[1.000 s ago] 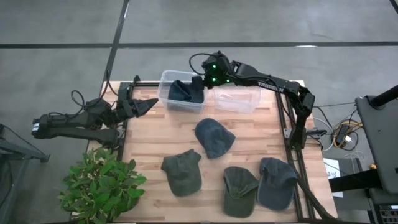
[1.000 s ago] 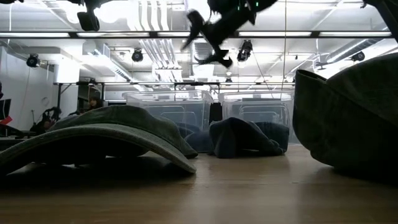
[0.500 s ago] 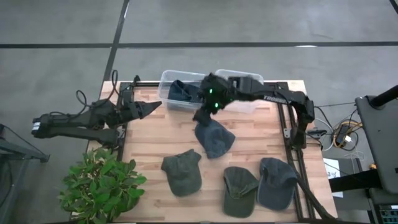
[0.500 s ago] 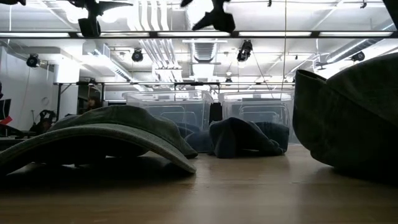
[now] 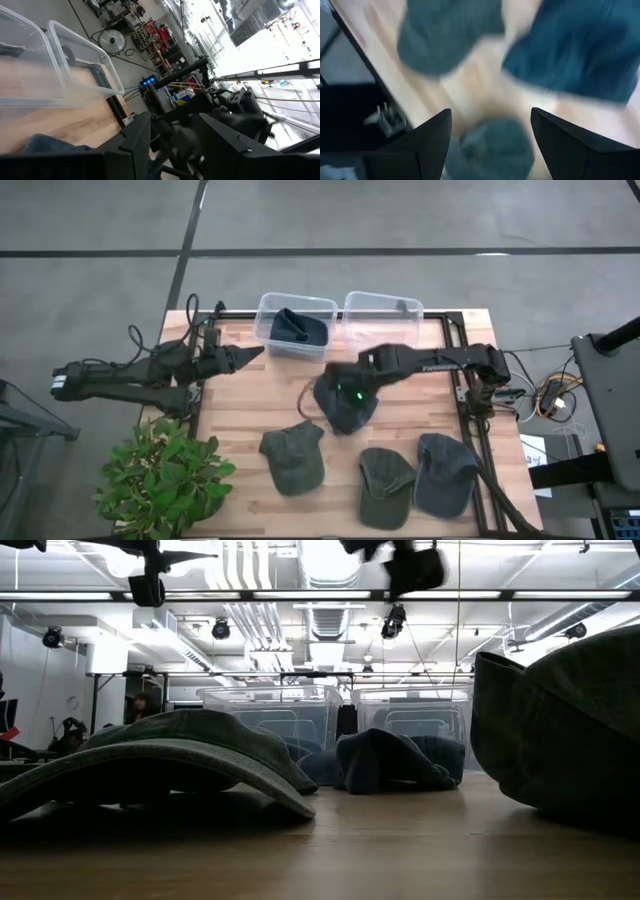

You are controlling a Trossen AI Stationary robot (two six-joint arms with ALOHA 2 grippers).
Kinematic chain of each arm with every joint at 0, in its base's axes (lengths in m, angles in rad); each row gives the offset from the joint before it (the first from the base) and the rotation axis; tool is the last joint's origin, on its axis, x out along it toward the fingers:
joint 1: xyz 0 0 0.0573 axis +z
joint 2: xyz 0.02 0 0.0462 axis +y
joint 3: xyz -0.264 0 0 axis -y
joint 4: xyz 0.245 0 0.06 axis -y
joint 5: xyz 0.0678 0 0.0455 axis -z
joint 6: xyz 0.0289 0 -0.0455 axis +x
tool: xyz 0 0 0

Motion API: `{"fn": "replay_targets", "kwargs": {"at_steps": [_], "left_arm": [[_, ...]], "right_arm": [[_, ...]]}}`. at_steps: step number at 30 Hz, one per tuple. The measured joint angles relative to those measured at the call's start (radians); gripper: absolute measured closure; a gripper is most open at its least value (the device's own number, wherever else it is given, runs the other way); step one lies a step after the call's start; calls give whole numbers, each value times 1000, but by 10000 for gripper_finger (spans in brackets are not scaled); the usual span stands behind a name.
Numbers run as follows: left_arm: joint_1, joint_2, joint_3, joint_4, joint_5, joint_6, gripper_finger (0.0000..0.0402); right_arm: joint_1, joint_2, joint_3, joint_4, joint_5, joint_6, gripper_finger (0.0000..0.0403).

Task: Pick & Place hat
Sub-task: Put the bottom blue cap into the left transparent bin

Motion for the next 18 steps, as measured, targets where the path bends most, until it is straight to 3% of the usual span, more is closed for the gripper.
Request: {"fn": "replay_targets", "kwargs": {"at_steps": [7, 12, 18], "left_arm": [[0, 0, 0, 0, 20, 0, 246], [0, 0, 0, 0, 20, 4, 246], [0, 8, 0, 0, 19, 31, 246]], "right_arm": [[147, -1, -68, -92, -60, 235, 138], [259, -1, -132, -153, -150, 508, 146], [353, -1, -189, -130, -219, 702, 160]]}}
